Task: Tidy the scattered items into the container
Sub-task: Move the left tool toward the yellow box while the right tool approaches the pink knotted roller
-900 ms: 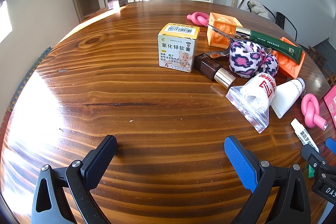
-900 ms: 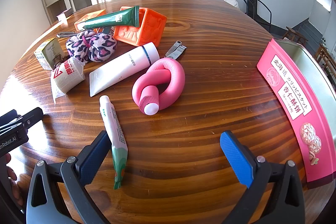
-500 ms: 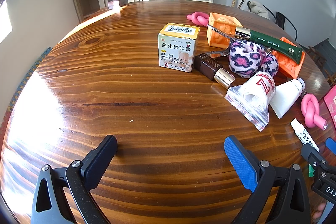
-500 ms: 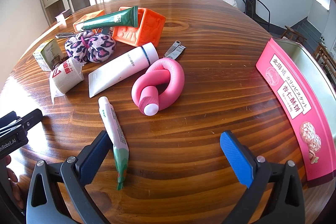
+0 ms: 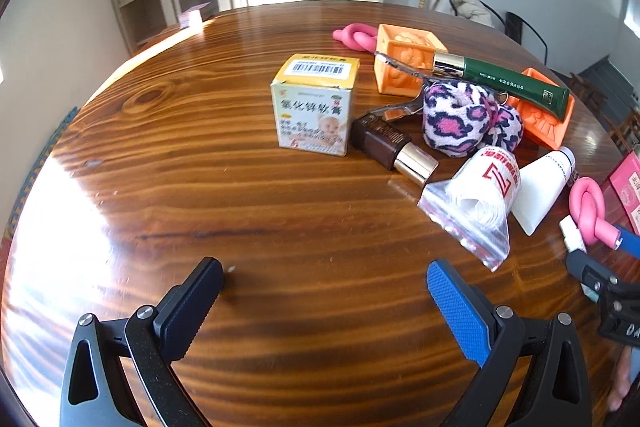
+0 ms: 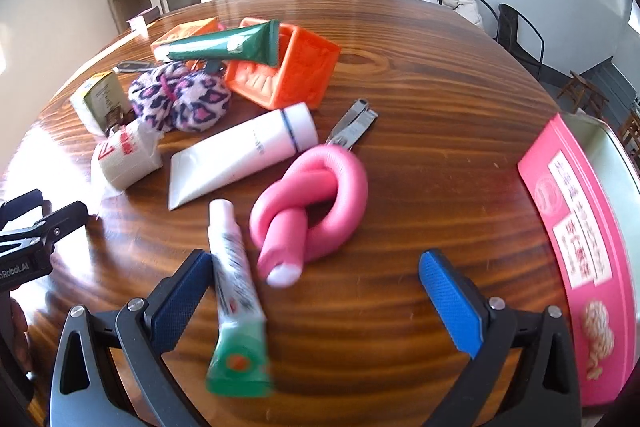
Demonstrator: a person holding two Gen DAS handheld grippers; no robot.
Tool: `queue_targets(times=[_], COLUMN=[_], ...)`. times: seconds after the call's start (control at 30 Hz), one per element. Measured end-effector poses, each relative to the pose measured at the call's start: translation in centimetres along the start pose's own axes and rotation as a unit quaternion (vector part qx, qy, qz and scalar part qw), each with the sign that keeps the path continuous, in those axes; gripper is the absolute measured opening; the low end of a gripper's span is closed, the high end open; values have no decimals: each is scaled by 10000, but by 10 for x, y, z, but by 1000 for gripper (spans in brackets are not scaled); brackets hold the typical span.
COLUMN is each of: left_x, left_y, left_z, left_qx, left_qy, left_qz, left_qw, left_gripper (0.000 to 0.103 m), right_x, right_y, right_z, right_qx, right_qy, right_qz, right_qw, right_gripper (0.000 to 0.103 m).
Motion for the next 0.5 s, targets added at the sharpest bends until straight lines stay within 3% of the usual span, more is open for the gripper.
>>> queue_targets(times=[0.5], left_x=[7], left_y=[-6], left_z=[-4], left_qx=[343], left_qy=[482], left_qz=[-63], left_qw=[9982], left_gripper=[103], right_x=[-4], right_y=[2], right_z=[6], right_qx=[71], right_qy=[126], right_qz=[3], right_qw=[9999], right_gripper=[103])
Point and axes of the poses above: each gripper's, at about its wrist camera, not at the fingertips, and y roughly against the way its jaws point, z to its right, x to its top, the point moved 7 cm from there along -y, roughly the way its jaws point, and after that the axes turned 12 degrees about -y, right-handed, at the moved point
